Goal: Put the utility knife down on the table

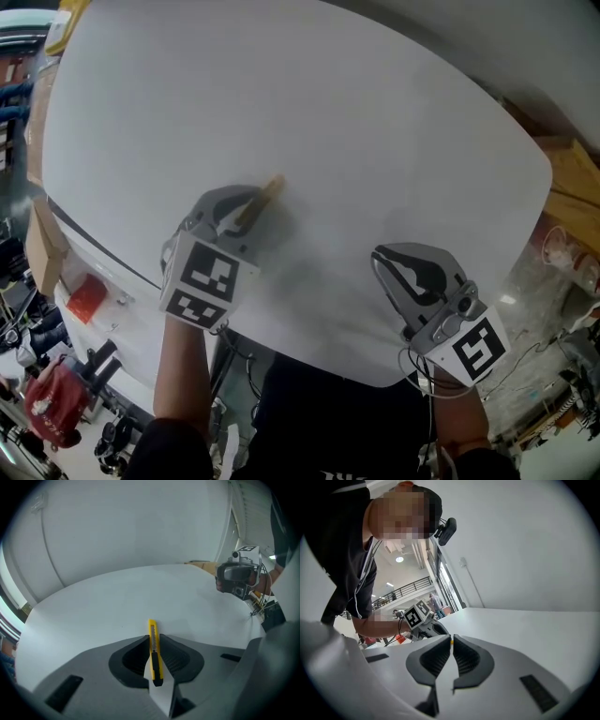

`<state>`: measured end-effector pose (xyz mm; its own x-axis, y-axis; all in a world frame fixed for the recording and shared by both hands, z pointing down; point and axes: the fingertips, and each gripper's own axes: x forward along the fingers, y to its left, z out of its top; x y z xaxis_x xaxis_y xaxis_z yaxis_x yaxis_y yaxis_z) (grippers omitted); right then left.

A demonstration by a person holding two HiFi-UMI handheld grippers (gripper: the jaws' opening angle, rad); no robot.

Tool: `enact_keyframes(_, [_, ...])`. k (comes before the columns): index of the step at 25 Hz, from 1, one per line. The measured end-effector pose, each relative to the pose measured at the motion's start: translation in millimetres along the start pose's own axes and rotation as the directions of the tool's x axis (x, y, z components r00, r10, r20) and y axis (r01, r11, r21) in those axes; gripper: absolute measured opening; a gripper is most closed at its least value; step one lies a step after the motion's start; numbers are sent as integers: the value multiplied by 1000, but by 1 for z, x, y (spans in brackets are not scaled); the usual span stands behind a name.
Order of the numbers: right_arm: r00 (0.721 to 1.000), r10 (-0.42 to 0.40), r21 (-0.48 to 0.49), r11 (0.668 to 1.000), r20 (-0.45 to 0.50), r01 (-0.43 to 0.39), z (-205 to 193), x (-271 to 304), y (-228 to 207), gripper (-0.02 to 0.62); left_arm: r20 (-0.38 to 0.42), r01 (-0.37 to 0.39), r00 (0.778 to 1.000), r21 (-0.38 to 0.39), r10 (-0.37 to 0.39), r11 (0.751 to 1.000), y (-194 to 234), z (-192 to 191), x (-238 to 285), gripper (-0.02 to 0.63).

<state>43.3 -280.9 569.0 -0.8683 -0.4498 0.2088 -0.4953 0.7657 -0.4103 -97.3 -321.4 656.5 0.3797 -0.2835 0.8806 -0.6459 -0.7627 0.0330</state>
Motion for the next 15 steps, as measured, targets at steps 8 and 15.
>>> enact_keyframes(8, [1000, 7, 2, 1000, 10, -7, -1, -5, 12, 6, 70, -14, 997, 10, 13, 1000, 2, 2, -13, 86])
enact_keyframes(15, [985, -173, 59, 983, 25, 172, 14, -43, 33, 6, 772, 265, 631, -126, -74, 956, -27, 52, -107, 21])
